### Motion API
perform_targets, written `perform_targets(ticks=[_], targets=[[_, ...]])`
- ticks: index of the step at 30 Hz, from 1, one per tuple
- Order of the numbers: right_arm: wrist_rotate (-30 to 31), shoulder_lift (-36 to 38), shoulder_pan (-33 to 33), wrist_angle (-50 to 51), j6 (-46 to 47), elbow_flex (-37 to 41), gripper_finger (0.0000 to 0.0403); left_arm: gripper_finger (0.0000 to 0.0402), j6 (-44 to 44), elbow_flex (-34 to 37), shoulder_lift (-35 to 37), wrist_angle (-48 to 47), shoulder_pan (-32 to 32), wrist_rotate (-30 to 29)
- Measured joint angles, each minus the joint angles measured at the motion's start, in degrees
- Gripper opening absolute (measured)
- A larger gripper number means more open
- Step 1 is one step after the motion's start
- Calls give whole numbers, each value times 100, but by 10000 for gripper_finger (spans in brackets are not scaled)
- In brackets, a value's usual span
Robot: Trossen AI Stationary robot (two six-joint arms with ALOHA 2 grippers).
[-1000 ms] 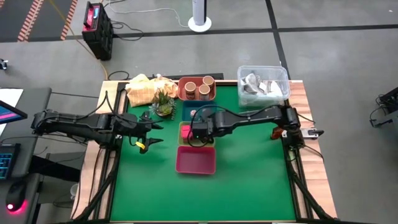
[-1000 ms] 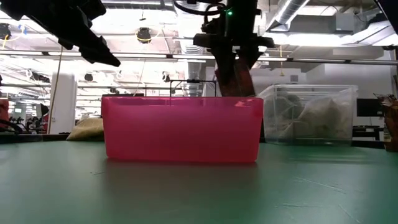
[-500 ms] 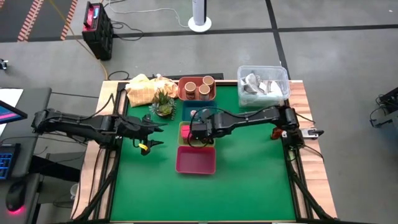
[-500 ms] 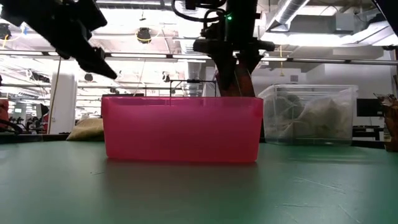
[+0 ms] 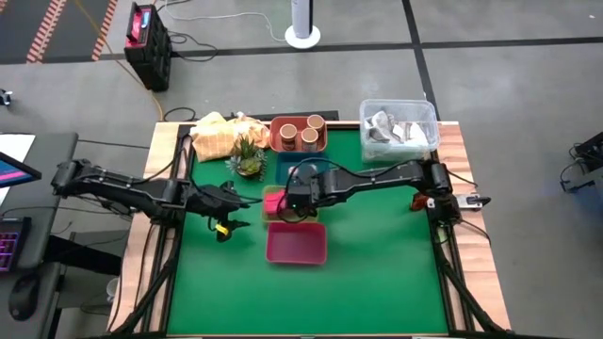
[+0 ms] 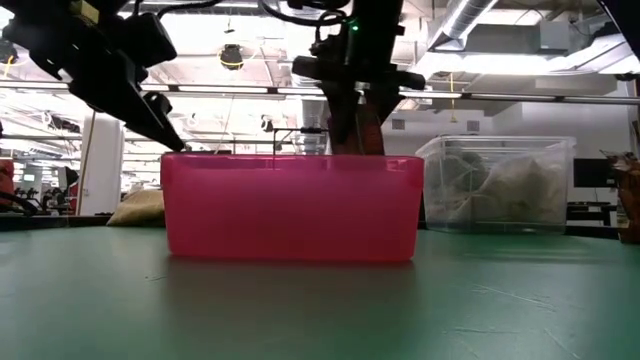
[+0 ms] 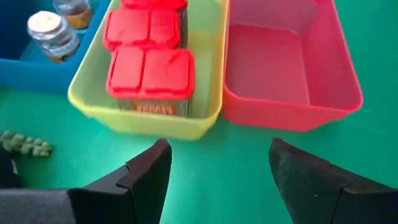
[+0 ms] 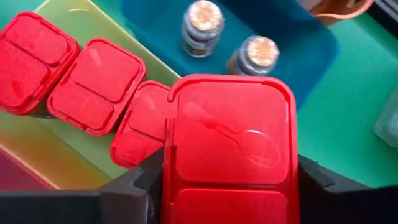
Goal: Sort spices by type
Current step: Put the red spice can into the yellow bin
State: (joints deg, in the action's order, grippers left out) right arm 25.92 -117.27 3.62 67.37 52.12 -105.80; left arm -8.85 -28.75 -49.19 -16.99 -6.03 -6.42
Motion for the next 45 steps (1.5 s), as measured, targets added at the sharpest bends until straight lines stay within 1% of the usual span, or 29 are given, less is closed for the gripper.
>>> perform_targets(ticks=[3, 7, 10, 14, 19, 24, 30, 33, 36, 45], targets=[[-20, 0, 20, 8, 35, -1, 233, 256, 49, -2, 9, 26, -17, 0], [3, -11, 90, 511, 223, -193, 233, 256, 46, -2, -44, -102, -17, -2], [34, -11, 167, 534, 250, -292, 233, 256, 42, -4, -174, -209, -28, 5], [35, -11, 215, 778, 294, -344, 233, 256, 75, -4, -559, -97, -102, 16], [58, -17, 144, 848, 336, -348, 233, 256, 395, -4, -1219, 246, -111, -108], [61, -17, 151, 687, 292, -350, 233, 256, 902, -7, -1695, 509, -103, -696], [54, -16, 170, 618, 248, -265, 233, 256, 1303, -11, -2110, 1026, -102, -1025], [52, -22, 161, 635, 276, -145, 233, 256, 1310, -11, -2272, 1231, -82, -1084], [56, -17, 139, 412, 289, -67, 233, 256, 1336, -11, -2407, 1405, -59, -1092], [-71, -20, 28, 8, 203, -50, 233, 256, 1445, -11, -2827, 1808, 21, -1051]])
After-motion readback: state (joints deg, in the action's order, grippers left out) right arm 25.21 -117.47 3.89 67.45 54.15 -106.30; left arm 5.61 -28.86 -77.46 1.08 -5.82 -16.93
